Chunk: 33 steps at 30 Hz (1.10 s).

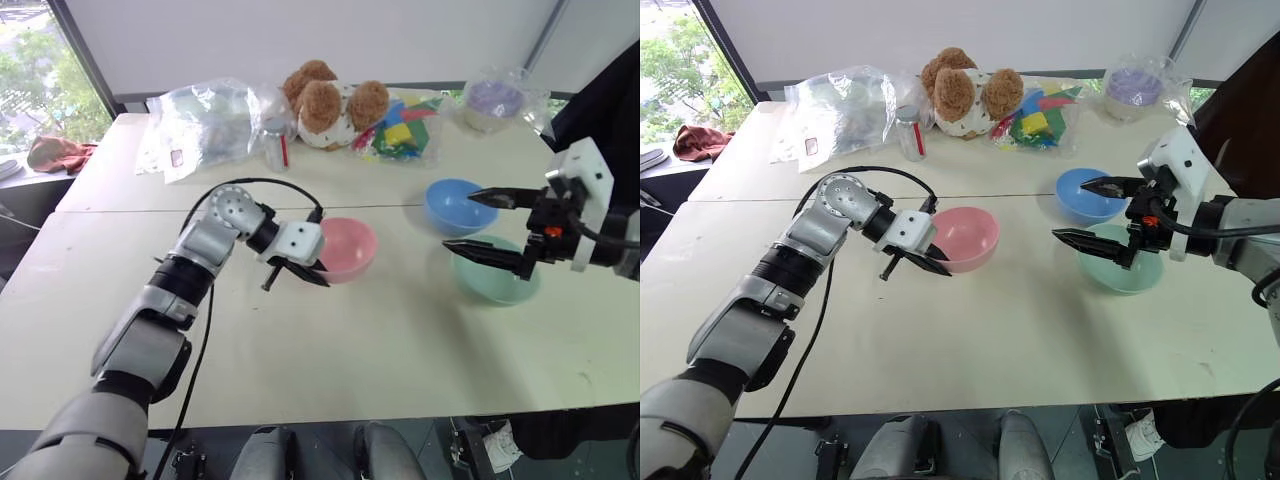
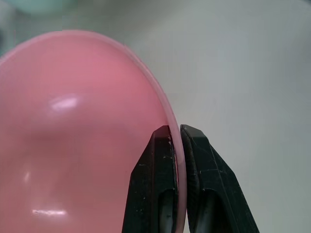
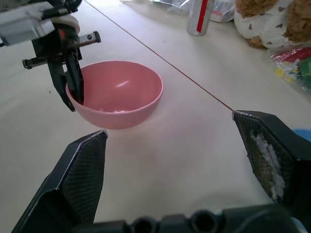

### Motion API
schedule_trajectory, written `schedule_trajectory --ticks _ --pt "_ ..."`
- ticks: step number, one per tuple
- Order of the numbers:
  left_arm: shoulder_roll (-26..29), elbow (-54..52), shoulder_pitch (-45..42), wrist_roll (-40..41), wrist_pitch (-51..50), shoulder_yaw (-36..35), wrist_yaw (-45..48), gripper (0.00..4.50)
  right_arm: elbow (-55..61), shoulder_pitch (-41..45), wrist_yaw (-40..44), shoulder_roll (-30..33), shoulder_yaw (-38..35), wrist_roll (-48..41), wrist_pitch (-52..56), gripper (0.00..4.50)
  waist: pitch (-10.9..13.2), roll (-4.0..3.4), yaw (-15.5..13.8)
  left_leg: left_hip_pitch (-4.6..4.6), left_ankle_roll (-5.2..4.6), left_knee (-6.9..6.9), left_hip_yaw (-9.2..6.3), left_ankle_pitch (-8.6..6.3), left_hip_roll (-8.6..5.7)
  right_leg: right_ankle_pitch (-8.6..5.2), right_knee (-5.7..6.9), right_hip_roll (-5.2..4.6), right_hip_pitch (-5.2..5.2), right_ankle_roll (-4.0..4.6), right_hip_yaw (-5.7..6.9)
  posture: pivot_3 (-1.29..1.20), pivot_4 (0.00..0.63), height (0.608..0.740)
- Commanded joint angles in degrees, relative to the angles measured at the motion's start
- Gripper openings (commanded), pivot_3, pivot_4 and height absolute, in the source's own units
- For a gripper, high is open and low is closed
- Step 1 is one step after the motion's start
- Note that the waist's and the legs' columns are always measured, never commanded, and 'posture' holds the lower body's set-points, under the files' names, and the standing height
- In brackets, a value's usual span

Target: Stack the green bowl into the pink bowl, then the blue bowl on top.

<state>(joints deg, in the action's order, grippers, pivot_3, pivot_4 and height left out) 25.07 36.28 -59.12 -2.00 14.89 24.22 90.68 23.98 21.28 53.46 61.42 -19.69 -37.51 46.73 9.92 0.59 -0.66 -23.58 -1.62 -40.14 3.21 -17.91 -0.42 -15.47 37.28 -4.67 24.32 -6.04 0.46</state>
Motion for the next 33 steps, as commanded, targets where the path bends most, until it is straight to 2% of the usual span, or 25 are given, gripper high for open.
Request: schedule_trajectory --ticks 1,2,5,10,12,15,23,28,33 --pt "-0.34 2.68 -2.42 -2.11 4.15 0.76 -0.4 0.07 2.46 -0.25 -0.86 0.77 -2.88 -1.22 0.33 4.5 0.0 0.0 -0.04 0.0 0.0 0.0 0.0 0.0 0.0 0.0 -0.01 0.0 0.0 0.0 0.0 0.0 0.15 0.74" --pt "-0.55 3.25 -2.68 -2.71 4.83 1.01 -0.52 0.07 2.66 -0.45 -1.02 0.73 -3.03 -1.29 0.44 4.5 0.0 0.0 -0.04 0.0 -0.01 0.0 0.0 0.0 0.0 0.0 -0.02 -0.01 0.0 0.0 0.0 0.0 0.15 0.74" --pt "-1.34 5.46 -3.72 -5.27 8.19 2.17 -2.14 1.11 2.78 -0.47 -1.71 0.51 -2.85 -1.46 0.53 4.5 0.01 0.01 -0.15 -0.02 -0.01 0.0 -0.01 -0.01 -0.01 0.0 -0.05 -0.02 0.0 0.0 0.0 0.0 0.15 0.74" --pt "-2.22 5.41 -4.19 -4.24 7.84 0.86 -1.97 3.65 2.71 -1.05 -2.05 0.63 -2.35 -1.25 0.2 4.5 0.01 0.01 -0.07 -0.03 -0.01 0.0 -0.01 -0.01 -0.02 0.0 -0.05 -0.04 0.0 0.0 0.0 0.0 0.15 0.74" --pt "-2.02 4.09 -4.63 -2.15 5.63 -0.81 -1.18 4.48 2.64 -1.99 -1.74 1.15 -2.13 -0.8 0.28 4.5 0.01 0.01 -0.05 -0.03 -0.01 0.0 -0.03 -0.01 -0.02 0.0 -0.05 -0.04 0.0 0.0 0.0 0.0 0.15 0.74" --pt "-1.03 0.53 -6.03 3.4 -1.12 -5.06 0.86 4.48 2.02 -3.55 -1.7 1.88 -1.53 0.11 0.54 4.5 0.01 0.01 -0.03 -0.03 -0.01 0.0 -0.04 -0.01 -0.02 0.0 -0.05 -0.03 0.0 0.0 0.0 0.0 0.15 0.74" --pt "10.97 -11.31 -5.15 18.0 -22.18 -16.09 1.31 4.48 -0.81 -9.45 -3.54 3.09 1.95 5.28 2.33 4.5 -0.01 -0.01 0.38 0.0 0.0 0.03 -0.06 0.0 0.02 0.0 -0.03 0.0 0.0 0.0 -0.01 0.0 0.15 0.74" --pt "17.24 -17.42 0.17 24.83 -34.88 -24.57 -2.65 4.48 -1.41 -13.45 -4.85 3.34 6.11 9.82 1.64 4.5 -0.01 -0.01 0.4 0.01 0.02 0.0 -0.05 0.01 0.01 0.0 -0.01 0.0 -0.02 0.0 -0.01 0.0 0.15 0.74" --pt "21.46 -25.36 8.52 28.8 -40.7 -30.15 -6.65 4.48 -4.23 -13.57 -6.4 2.94 13.16 15.7 -0.22 4.5 -0.01 -0.01 0.3 0.02 0.27 -0.02 -0.05 0.15 0.01 0.0 0.0 -0.01 -0.05 0.0 -0.02 0.0 0.15 0.74"
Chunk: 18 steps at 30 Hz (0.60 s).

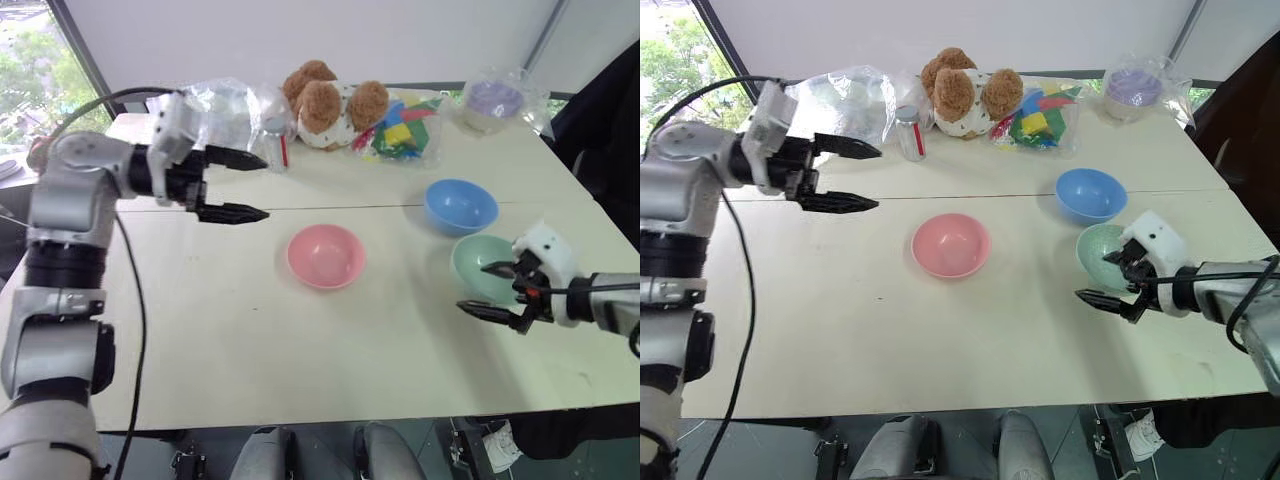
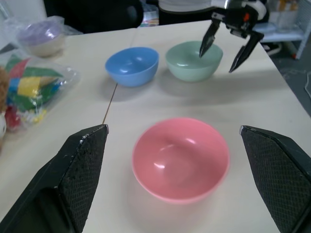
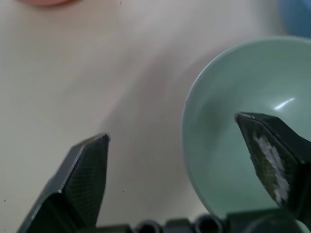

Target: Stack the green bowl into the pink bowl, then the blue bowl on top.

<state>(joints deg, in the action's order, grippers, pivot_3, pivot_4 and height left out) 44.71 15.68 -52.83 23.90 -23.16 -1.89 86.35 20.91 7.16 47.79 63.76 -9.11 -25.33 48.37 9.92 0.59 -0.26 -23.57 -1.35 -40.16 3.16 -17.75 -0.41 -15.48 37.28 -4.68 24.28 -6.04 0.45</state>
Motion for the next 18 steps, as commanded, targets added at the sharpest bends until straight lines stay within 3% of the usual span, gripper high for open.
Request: schedule_trajectory --ticks 1,2,5,12,18 --pt "2.48 -6.2 3.87 3.85 -3.88 -5.21 -3.24 4.48 -2.06 0.96 -0.83 0.37 3.98 4.59 -2.39 4.5 0.0 0.0 -0.17 0.0 0.0 0.0 0.0 0.0 0.0 0.0 0.0 -0.01 -0.01 0.0 0.0 0.0 0.15 0.74" --pt "3.01 -7.5 5.28 4.62 -4.96 -6.22 -4.12 4.48 -3.01 1.52 -0.94 0.17 5.04 5.61 -2.95 4.5 0.0 0.0 -0.18 0.0 0.01 0.0 0.0 0.0 -0.01 0.0 -0.01 0.0 -0.01 0.0 0.0 0.0 0.15 0.74" --pt "4.56 -11.6 9.7 6.49 -7.29 -8.9 -6.67 4.5 -5.94 3.01 -0.38 0.55 7.33 8.46 -5.37 3.6 0.0 0.0 -0.32 0.0 0.02 0.0 0.0 0.01 -0.01 0.0 -0.02 -0.01 -0.01 0.0 0.0 0.0 0.15 0.74" --pt "6.02 -16.25 15.61 8.81 -9.25 -13.09 -12.18 4.5 -7.69 6.1 2.4 0.75 9.88 11.14 -8.08 0.04 0.0 0.0 -0.26 0.03 0.03 0.0 0.01 0.02 -0.01 0.0 0.0 -0.01 -0.01 0.0 -0.01 0.0 0.15 0.74" --pt "7.25 -18.09 18.26 10.49 -9.68 -14.72 -14.66 4.5 -3.02 8.45 8.99 5.79 7.34 11.04 -11.49 0.04 0.01 -0.02 -0.35 0.07 0.03 0.02 0.02 0.02 -0.01 0.0 -0.01 -0.02 -0.06 0.0 -0.02 0.0 0.15 0.74"
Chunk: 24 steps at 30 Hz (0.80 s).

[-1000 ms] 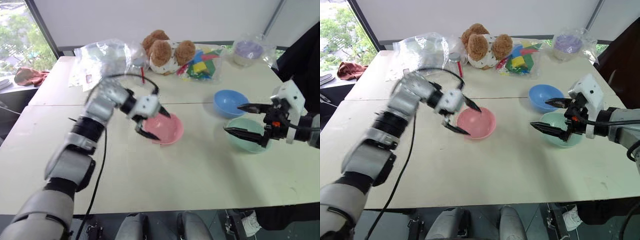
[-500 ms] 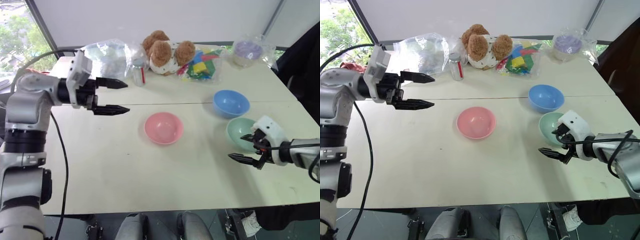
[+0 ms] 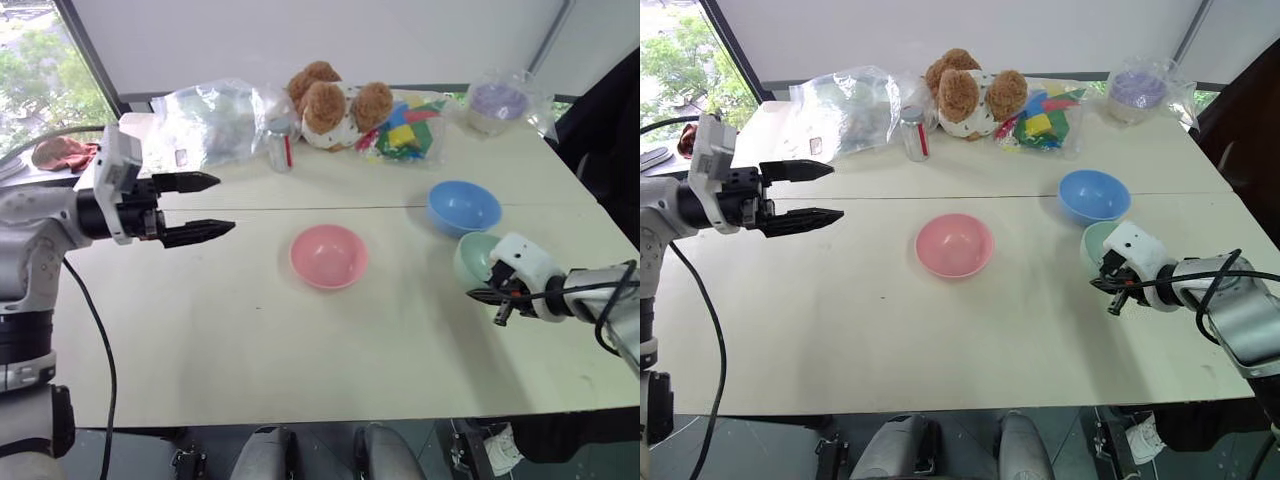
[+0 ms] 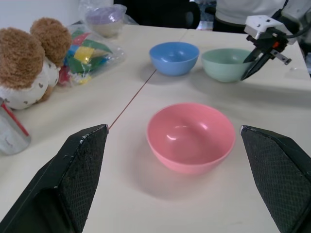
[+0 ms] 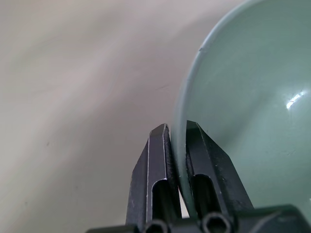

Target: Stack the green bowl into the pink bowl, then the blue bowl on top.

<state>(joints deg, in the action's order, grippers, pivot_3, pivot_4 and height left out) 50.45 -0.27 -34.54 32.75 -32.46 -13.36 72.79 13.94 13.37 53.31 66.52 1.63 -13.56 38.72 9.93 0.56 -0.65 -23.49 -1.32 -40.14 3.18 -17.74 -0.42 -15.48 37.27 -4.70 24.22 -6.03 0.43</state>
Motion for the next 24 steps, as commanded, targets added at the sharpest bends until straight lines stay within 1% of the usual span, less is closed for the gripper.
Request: schedule_trajectory --ticks 1,3,5,7,9,13,17,20,24 --pt "1.79 -2.2 0.2 2.05 -0.48 -3.59 -1.46 4.5 5.43 3.78 5.22 3.51 -3.94 -2.18 -2.16 0.04 0.0 0.0 0.09 0.0 0.0 0.01 -0.01 0.0 0.01 0.0 0.0 0.01 0.01 0.0 0.0 0.0 0.15 0.74" --pt "2.11 -2.2 0.44 2.64 -0.76 -4.23 -2.08 4.5 8.55 8.75 8.46 3.22 -2.84 -4.7 -2.52 0.04 0.01 -0.01 0.56 0.0 0.0 0.02 -0.01 0.0 0.02 0.0 0.01 0.02 0.03 0.0 0.0 0.0 0.15 0.74" --pt "2.14 -2.13 0.42 3.28 -1.11 -4.66 -2.86 4.5 9.34 15.52 9.92 0.53 1.2 -3.88 -3.99 0.04 0.01 -0.03 1.02 0.04 -0.04 0.01 -0.01 -0.02 0.04 0.0 0.05 0.01 0.03 0.0 -0.02 0.0 0.15 0.74" --pt "2.04 -2.14 0.5 3.66 -1.19 -4.84 -3.61 4.5 9.21 23.89 11.44 -6.42 7.23 -3.9 -5.26 0.04 -0.06 0.1 1.27 0.05 -0.07 0.04 -0.05 -0.04 0.05 0.0 0.06 0.0 0.02 0.0 -0.02 0.0 0.15 0.74" --pt "1.98 -2.42 0.9 4.14 -1.3 -5.19 -4.28 4.5 8.12 28.89 13.74 -12.01 12.93 -2.47 -7.67 0.04 -0.06 0.19 2.0 0.04 0.06 0.05 -0.03 0.03 0.07 0.01 0.05 0.0 0.06 0.03 -0.07 0.0 0.15 0.74" --pt "1.99 -4.21 2.09 5.82 -2.35 -6.28 -5.77 4.5 1.63 33.76 16.48 -18.11 19.97 2.89 -13.45 0.04 -0.06 0.2 1.24 0.01 0.16 0.09 -0.1 0.09 0.09 0.01 0.18 0.02 0.15 0.03 -0.06 0.0 0.15 0.74" --pt "2.05 -6.89 4.54 7.38 -3.38 -7.55 -7.44 4.5 -5.68 37.91 17.99 -24.03 24.04 6.62 -18.21 0.04 -0.06 0.22 1.36 -0.06 0.16 0.04 -0.06 0.09 -0.04 0.01 0.09 -0.05 0.12 0.03 -0.01 0.0 0.15 0.74" --pt "1.99 -8.88 6.14 8.28 -4.03 -8.39 -8.84 4.5 -10.5 40.02 19.21 -26.89 26.1 9.57 -21.81 0.04 -0.06 0.22 1.43 -0.05 0.16 0.05 -0.07 0.08 -0.04 0.01 0.04 -0.06 0.12 0.03 0.0 0.0 0.15 0.74" --pt "2.12 -11.3 8.03 9.46 -4.68 -9.27 -10.68 4.5 -15.12 41.68 21.37 -29.03 27.66 12.44 -25.8 0.04 -0.06 0.22 1.46 -0.05 0.17 0.07 -0.1 0.09 -0.02 0.01 0.09 -0.05 0.15 0.03 0.02 0.0 0.15 0.74"
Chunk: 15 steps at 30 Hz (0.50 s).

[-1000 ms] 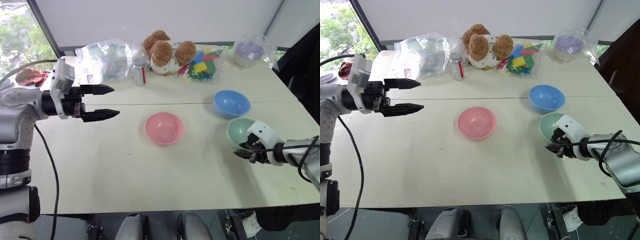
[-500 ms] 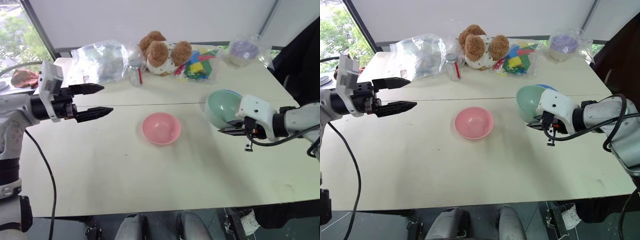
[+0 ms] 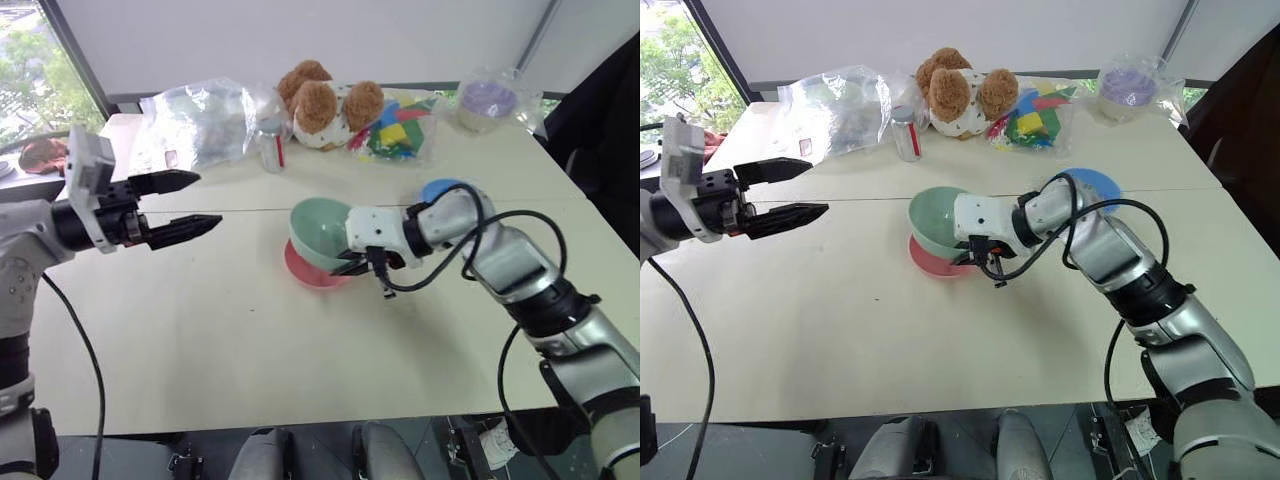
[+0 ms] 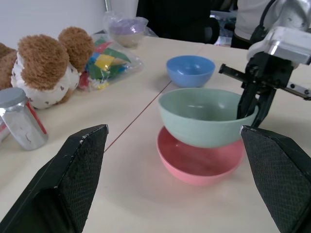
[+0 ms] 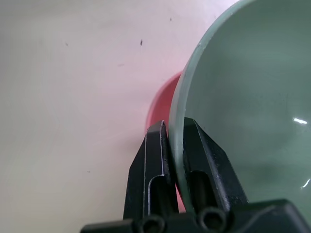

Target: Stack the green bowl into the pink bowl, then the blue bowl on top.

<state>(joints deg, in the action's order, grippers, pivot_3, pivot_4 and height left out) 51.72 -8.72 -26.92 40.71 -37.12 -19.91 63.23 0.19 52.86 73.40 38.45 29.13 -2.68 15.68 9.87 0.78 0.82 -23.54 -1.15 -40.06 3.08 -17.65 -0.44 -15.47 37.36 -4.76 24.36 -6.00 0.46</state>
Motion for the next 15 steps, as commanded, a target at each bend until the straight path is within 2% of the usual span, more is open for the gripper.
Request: schedule_trajectory --ticks 1,3,8,9,10,13,15 --pt "0.95 -3.2 0.79 1.57 -0.05 -2.82 -1.41 4.5 -2.13 2.45 1.9 -1.24 0.27 2.12 -3.52 0.39 0.0 0.0 0.02 0.0 0.0 0.0 0.01 0.0 0.0 0.0 0.0 0.0 0.0 0.0 0.0 0.0 0.15 0.74" --pt "1.03 -3.66 1.28 1.9 -0.16 -3.05 -2.06 4.5 -3.43 2.81 2.79 -1.92 0.29 3.11 -4.73 1.06 0.0 0.0 0.17 0.0 0.0 0.0 0.02 0.0 0.0 0.0 0.0 -0.01 0.0 0.0 0.0 0.0 0.15 0.74" --pt "0.97 -5.2 2.86 2.29 -0.04 -2.71 -3.02 4.5 -4.07 3.53 3.89 -3.62 -0.77 3.16 -4.85 3.56 0.0 -0.01 0.17 0.01 0.03 0.0 0.01 0.02 0.01 0.0 0.0 -0.05 0.0 0.0 0.0 0.0 0.15 0.74" --pt "0.94 -5.41 3.23 2.33 -0.11 -2.54 -3.05 4.5 -3.74 4.02 3.46 -3.9 -1.87 2.78 -4.1 4.19 0.0 -0.01 0.2 0.01 0.03 0.0 0.01 0.02 0.01 0.0 0.01 -0.06 0.0 0.0 0.0 0.0 0.15 0.74" --pt "0.9 -5.57 3.52 2.39 -0.12 -2.45 -3.05 4.5 -3.39 4.57 2.85 -3.97 -3.18 2.38 -3.32 4.46 0.0 -0.01 0.19 0.01 0.03 0.0 0.01 0.02 0.01 0.0 0.01 -0.06 0.01 0.0 0.0 0.0 0.15 0.74" --pt "0.77 -5.59 3.65 2.41 0.08 -1.91 -3.2 4.5 -2.5 6.05 -0.37 -2.64 -9.03 1.06 0.93 4.46 0.01 -0.02 0.03 0.01 0.04 0.01 0.01 0.02 0.01 0.0 0.01 -0.1 0.01 0.0 0.0 0.0 0.15 0.74" --pt "0.59 -5.37 3.26 2.34 0.26 -1.29 -3.31 4.5 -3.09 5.75 -2.5 0.48 -13.01 1.38 3.44 4.46 0.01 -0.01 -0.12 0.01 0.05 0.01 0.0 0.02 0.0 0.0 0.01 -0.16 0.0 0.0 0.01 0.0 0.15 0.74"
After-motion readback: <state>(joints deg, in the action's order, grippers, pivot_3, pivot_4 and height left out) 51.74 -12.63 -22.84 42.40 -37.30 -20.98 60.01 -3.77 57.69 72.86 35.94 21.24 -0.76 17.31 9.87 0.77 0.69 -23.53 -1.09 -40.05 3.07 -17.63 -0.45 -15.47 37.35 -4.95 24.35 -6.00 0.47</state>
